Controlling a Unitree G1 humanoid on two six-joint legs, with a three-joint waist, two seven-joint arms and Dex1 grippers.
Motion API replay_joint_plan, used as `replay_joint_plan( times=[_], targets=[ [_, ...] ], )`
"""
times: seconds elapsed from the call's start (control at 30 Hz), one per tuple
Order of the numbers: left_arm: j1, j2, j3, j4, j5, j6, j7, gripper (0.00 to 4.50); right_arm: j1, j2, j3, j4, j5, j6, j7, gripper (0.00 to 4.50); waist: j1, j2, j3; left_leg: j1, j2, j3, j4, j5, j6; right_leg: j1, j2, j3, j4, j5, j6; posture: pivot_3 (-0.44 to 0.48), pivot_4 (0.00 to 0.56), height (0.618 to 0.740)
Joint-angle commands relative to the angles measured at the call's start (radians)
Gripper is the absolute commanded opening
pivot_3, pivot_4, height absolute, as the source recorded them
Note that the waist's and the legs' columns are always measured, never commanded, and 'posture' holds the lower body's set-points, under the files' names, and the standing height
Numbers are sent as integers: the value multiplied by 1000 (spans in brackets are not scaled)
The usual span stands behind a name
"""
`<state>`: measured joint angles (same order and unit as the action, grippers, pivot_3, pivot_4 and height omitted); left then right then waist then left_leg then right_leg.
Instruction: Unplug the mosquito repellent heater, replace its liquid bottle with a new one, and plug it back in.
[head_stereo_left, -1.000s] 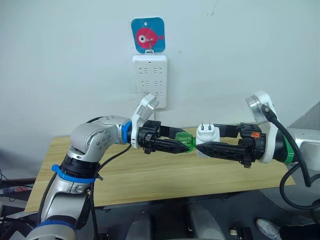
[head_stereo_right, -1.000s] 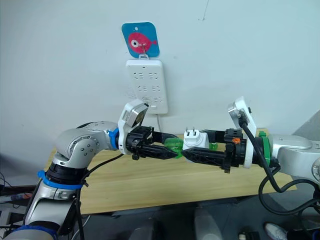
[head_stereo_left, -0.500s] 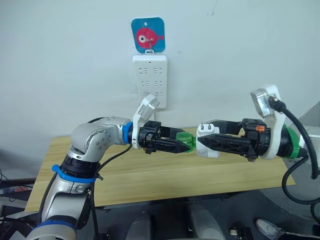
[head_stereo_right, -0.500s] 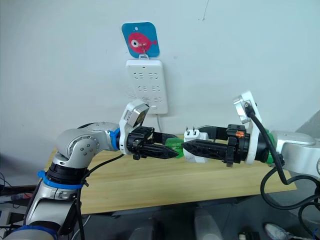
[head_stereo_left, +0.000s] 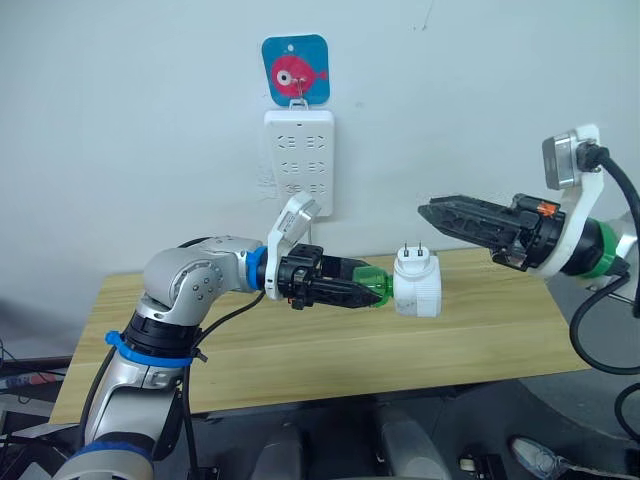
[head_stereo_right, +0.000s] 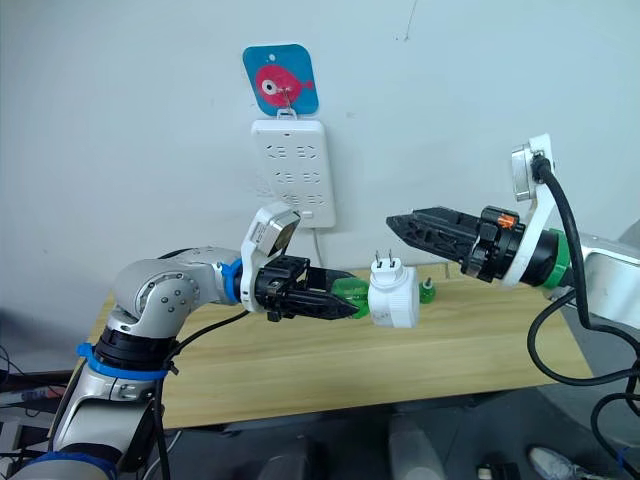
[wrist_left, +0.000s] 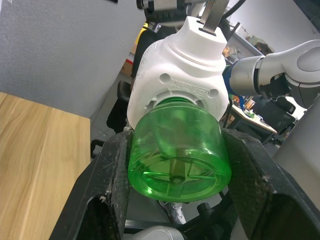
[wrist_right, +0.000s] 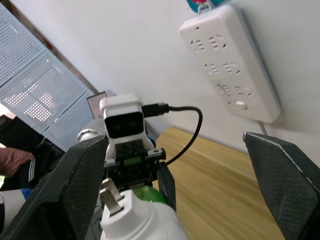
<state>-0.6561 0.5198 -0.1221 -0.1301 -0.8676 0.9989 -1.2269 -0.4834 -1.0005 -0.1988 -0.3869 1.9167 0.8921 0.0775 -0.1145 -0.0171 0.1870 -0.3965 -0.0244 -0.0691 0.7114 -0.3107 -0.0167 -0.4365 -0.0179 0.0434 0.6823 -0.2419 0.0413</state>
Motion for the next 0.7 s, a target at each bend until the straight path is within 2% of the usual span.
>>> replay_joint_plan(
  times=[0.03,0.13,0.3,0.33,0.5,0.7],
  targets=[
    [-3,-9,35,-9,-32,4,10,2341,-20,-11,-78,9,8,-29,-3,4500,0,0,0,0,0,0,0,0,0,0,0,0,0,0,0,-211,125,730],
    [-8,-15,51,10,-52,28,22,2341,-26,-51,-125,9,-92,-10,68,3914,1,0,0,0,0,0,0,0,0,0,0,0,0,0,0,-213,124,730],
    [-17,-15,57,37,-73,63,15,2341,-76,-150,-130,-60,-146,65,230,2235,0,2,-1,0,0,2,0,0,0,0,0,-1,0,0,0,-229,124,730],
    [-22,-20,57,46,-74,67,13,2341,-87,-163,-124,-71,-137,76,252,1778,0,2,-2,1,0,1,0,0,0,0,0,-1,0,0,0,-232,123,730],
    [-46,-41,43,92,-61,63,-7,2341,-120,-187,-73,-120,-73,102,288,10,-1,2,-2,0,0,2,0,0,1,0,1,-1,0,0,0,-244,118,730],
    [-51,-49,16,83,-41,36,-47,2341,-167,-149,49,-147,-141,106,256,0,-6,2,-2,0,0,2,0,0,0,0,1,0,0,0,0,-248,114,730]
  ],
)
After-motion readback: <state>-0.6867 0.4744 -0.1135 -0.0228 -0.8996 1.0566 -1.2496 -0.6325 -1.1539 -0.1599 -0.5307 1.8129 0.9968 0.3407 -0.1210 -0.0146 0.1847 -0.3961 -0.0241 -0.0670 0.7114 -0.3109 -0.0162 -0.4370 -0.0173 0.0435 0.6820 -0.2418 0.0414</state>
